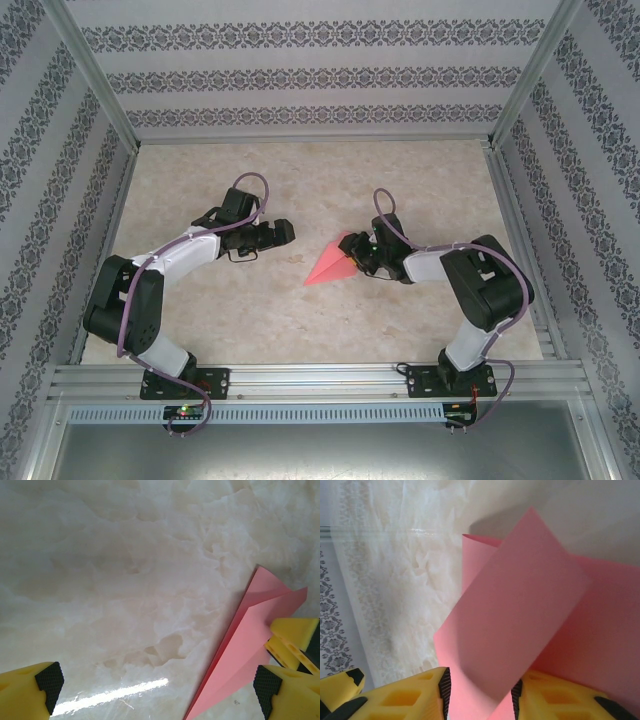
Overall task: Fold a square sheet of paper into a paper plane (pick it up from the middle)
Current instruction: Pick up the paper from the center of the table, then turn over the paper at the center of the table.
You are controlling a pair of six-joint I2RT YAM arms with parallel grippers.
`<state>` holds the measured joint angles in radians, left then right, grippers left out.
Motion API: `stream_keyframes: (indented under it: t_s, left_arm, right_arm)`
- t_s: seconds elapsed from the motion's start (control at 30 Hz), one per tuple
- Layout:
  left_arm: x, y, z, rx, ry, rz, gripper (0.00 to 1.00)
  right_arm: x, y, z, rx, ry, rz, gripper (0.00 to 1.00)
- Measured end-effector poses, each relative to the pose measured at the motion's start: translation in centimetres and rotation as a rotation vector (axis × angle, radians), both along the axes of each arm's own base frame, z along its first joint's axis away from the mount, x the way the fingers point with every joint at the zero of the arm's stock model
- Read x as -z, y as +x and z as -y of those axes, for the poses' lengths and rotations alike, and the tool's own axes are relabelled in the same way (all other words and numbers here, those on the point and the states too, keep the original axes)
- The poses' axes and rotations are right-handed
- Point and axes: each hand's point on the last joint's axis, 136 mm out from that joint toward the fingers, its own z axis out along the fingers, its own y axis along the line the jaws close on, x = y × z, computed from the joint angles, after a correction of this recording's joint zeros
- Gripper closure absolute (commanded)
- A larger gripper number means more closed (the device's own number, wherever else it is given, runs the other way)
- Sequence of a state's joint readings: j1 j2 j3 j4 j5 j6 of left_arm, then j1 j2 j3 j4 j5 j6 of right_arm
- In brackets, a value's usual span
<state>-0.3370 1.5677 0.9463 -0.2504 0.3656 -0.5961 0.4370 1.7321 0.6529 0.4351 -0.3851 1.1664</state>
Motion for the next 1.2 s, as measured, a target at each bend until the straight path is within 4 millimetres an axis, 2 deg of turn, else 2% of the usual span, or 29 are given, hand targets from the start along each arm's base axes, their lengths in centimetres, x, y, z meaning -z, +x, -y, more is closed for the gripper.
stream_keyframes:
  t_s: [0.2, 0.37, 0.43, 0.53, 0.7, 0.8, 1.07, 1.2]
  left_arm:
    - [0.4, -0.4, 0.1, -0.005, -0.052, -0.026, 0.0]
    - [0.7, -1.4, 0.8, -0.011, -0.166, -0.092, 0.0]
    - [0.4, -1.8, 1.4, -0.013, -0.237, -0.128, 0.0]
    - [-0.8, -2.2, 2.1, -0.007, -0.327, -0.151, 0.0]
    - [-4.9, -1.9, 4.1, 0.055, -0.496, -0.1, 0.0]
    - [-6.4, -1.8, 4.9, 0.085, -0.571, -0.082, 0.0]
    - [-7.8, -1.7, 6.1, 0.102, -0.737, -0.092, 0.0]
    - [-8.7, -1.2, 6.4, 0.092, -0.792, -0.087, 0.11]
  right_arm:
    - [-0.8, 0.4, -1.0, -0.013, 0.038, 0.036, 0.89]
    - [-2.0, 0.8, -1.7, -0.054, 0.068, 0.089, 0.94]
    - [-3.1, 1.2, -2.2, -0.082, 0.1, 0.12, 0.95]
    - [-6.0, 2.1, -3.3, -0.136, 0.183, 0.184, 0.94]
    - [-12.7, 3.9, -5.2, -0.218, 0.338, 0.323, 0.94]
    - [-15.1, 3.9, -5.8, -0.249, 0.404, 0.359, 0.93]
    - [-18.6, 3.7, -6.7, -0.288, 0.526, 0.379, 0.92]
    - [-18.6, 3.9, -6.9, -0.292, 0.555, 0.37, 0.92]
